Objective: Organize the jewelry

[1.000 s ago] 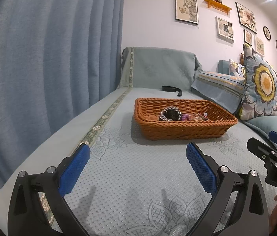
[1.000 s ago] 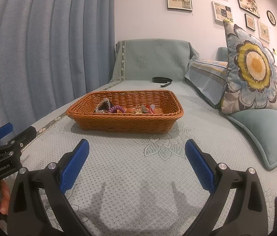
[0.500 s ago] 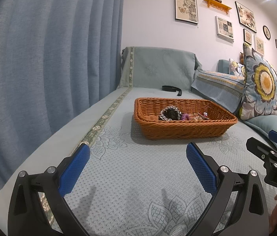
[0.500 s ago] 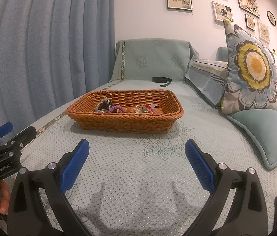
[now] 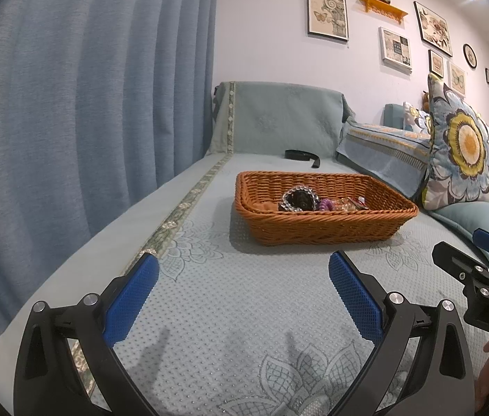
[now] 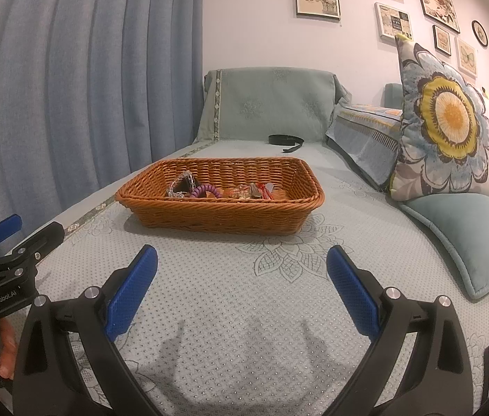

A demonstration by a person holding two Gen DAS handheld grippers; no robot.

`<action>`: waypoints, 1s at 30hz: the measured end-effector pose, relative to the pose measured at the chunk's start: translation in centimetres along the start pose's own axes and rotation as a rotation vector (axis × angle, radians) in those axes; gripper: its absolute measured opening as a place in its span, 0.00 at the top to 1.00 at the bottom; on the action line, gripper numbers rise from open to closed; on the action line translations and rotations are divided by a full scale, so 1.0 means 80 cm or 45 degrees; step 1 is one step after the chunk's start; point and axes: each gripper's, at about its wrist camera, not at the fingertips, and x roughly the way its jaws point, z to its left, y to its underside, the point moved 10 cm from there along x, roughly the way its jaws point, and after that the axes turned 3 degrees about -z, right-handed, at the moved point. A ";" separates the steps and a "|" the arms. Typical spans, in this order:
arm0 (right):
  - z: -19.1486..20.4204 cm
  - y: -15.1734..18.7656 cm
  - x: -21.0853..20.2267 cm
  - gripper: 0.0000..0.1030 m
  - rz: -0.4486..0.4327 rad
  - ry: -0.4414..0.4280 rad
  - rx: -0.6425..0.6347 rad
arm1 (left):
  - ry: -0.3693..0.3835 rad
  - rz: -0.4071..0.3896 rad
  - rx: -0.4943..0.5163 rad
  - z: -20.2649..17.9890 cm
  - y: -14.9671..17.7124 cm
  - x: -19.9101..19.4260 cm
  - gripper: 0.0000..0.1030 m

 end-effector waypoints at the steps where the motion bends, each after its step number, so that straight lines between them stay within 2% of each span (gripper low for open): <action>1: -0.001 0.000 0.000 0.09 0.000 0.000 0.000 | 0.001 0.000 -0.001 -0.001 0.000 0.000 0.08; 30: -0.004 -0.001 0.000 0.09 0.002 -0.004 -0.011 | 0.000 0.002 0.002 0.000 0.000 0.000 0.08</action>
